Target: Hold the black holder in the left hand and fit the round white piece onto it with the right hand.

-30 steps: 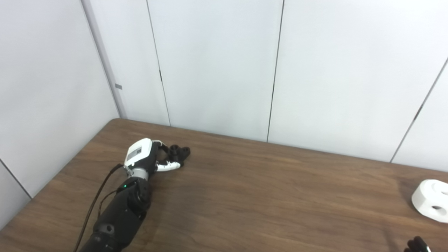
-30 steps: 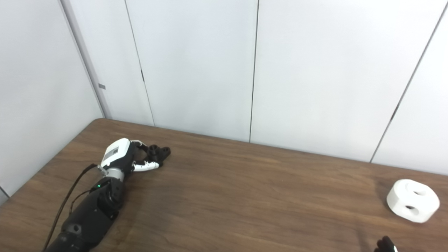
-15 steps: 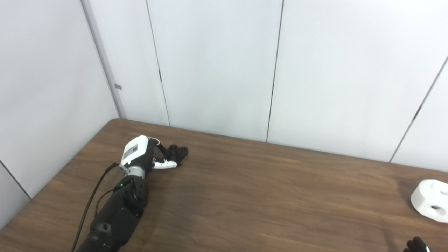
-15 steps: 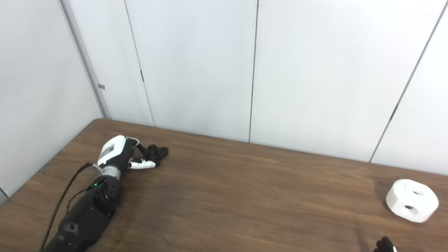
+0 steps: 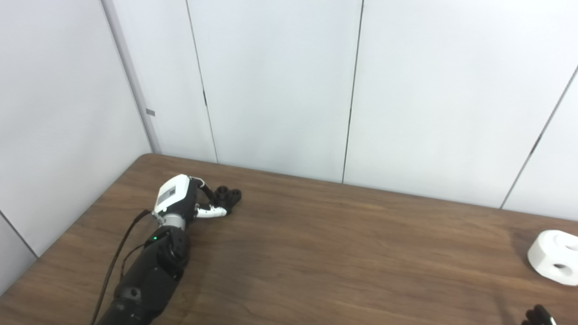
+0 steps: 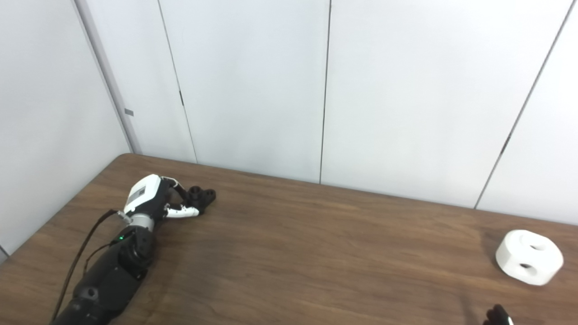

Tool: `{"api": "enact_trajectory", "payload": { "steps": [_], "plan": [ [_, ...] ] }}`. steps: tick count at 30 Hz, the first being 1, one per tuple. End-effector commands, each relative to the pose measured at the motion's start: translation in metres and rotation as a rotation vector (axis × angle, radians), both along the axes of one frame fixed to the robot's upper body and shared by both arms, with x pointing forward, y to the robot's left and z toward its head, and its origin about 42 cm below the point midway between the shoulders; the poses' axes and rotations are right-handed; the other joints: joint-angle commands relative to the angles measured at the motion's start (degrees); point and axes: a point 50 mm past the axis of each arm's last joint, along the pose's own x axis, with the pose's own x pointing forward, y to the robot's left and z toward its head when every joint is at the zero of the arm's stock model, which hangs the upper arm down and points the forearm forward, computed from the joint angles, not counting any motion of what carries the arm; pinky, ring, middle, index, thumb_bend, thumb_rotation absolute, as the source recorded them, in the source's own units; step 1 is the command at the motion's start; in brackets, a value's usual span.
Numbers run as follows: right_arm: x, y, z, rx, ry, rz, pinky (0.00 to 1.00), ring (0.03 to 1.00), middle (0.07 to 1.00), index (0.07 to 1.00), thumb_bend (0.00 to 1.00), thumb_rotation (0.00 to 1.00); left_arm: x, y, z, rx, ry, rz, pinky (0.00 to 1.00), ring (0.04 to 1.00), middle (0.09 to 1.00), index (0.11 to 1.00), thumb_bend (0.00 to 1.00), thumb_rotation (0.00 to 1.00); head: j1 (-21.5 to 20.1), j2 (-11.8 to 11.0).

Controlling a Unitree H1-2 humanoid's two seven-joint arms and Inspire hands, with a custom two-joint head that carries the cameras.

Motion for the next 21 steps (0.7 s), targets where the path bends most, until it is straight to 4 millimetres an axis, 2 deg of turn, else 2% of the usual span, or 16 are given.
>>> {"api": "enact_trajectory", "payload": {
  "steps": [1, 11, 21],
  "plan": [
    [-0.007, -0.002, 0.002, -0.004, 0.005, -0.016, 1.0, 1.0, 1.0, 1.0, 0.63, 1.0, 0.003, -0.003, 0.003, -0.028, 0.039, -0.029, 0.75, 0.838, 0.786, 0.485, 0.52, 0.04, 0.08, 0.01],
    [-0.007, 0.001, 0.002, 0.004, 0.01, -0.021, 1.0, 1.0, 0.998, 1.0, 0.64, 1.0, -0.011, -0.019, 0.007, -0.062, 0.057, -0.092, 0.77, 0.879, 0.802, 0.486, 0.52, 0.05, -0.84, 0.54],
    [-0.007, 0.003, 0.001, 0.009, 0.012, -0.03, 1.0, 1.0, 0.999, 1.0, 0.65, 1.0, -0.043, -0.062, 0.03, -0.124, 0.029, -0.249, 0.84, 0.911, 0.809, 0.486, 0.52, 0.05, -2.22, 1.09]
  ]
}}
